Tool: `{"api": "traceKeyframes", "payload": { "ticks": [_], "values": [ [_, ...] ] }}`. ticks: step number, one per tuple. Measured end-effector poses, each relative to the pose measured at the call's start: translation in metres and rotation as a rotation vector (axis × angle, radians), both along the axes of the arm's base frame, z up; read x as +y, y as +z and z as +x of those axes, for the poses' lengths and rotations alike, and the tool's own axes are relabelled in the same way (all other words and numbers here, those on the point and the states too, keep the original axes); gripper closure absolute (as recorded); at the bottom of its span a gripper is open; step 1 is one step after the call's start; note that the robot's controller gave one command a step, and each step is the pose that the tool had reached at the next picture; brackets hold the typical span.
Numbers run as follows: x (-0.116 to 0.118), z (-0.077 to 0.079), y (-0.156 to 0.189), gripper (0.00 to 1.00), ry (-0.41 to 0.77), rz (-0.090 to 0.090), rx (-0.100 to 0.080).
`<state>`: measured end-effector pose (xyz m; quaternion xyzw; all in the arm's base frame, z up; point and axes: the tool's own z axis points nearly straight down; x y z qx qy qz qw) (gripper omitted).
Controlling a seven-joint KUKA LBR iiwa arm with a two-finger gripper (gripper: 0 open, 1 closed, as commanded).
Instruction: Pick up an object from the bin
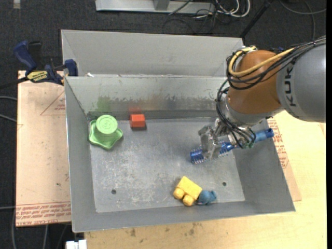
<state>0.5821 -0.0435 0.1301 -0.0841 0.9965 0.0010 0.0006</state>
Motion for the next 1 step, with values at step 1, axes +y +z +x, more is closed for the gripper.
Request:
{"api": "traceKeyframes", "payload": {
  "ticks": [1],
  "values": [
    [0.0000, 0.0000, 0.0000, 1.00, 0.000, 0.000, 0.000]
  ]
}}
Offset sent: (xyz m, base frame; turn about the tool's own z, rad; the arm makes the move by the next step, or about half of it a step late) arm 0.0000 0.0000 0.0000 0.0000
